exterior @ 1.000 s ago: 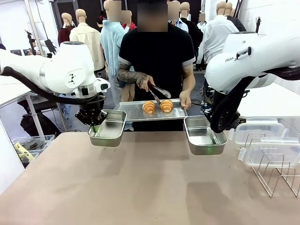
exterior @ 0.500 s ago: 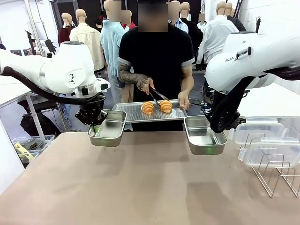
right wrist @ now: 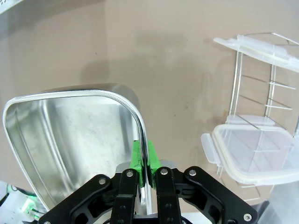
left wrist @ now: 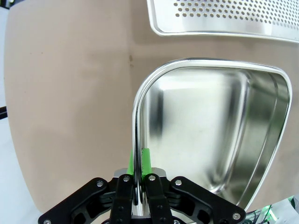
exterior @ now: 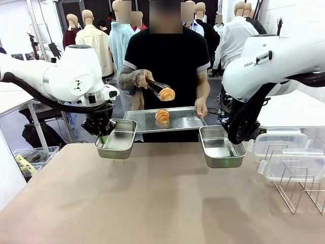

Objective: Place the bread in airtight containers.
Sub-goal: Once an object is inside an Airtight Container , place the container in the center of the table.

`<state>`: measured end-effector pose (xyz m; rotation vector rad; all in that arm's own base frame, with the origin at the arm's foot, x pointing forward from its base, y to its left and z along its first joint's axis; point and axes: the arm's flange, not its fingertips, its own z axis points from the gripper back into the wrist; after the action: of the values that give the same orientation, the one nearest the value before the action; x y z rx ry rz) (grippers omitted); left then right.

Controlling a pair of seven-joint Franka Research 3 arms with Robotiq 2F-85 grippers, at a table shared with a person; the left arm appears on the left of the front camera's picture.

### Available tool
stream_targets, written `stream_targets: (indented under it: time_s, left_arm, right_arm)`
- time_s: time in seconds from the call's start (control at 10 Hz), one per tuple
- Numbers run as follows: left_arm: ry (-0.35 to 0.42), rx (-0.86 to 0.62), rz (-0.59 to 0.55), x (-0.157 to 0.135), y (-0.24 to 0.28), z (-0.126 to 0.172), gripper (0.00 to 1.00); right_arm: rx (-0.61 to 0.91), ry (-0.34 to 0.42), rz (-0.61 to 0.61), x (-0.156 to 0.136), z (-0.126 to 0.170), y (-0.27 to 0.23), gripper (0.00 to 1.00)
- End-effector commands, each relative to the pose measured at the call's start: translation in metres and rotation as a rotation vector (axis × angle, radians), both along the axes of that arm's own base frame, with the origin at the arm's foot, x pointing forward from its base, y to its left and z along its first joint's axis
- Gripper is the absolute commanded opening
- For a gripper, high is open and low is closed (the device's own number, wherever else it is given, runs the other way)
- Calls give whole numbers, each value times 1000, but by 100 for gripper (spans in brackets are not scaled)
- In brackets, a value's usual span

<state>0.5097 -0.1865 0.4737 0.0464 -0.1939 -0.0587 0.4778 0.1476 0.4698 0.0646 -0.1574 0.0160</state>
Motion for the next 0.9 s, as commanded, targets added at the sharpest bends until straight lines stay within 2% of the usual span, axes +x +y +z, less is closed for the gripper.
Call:
stream_targets:
  time_s: [0.0,0.8]
  left_arm:
    - [-18,-4,-5,-1,1,4,0]
    - [-18,-4,-5,-1,1,4,0]
  right_arm:
    - [3,-10,7,0,2,0,0]
    - [3,-10,7,0,2,0,0]
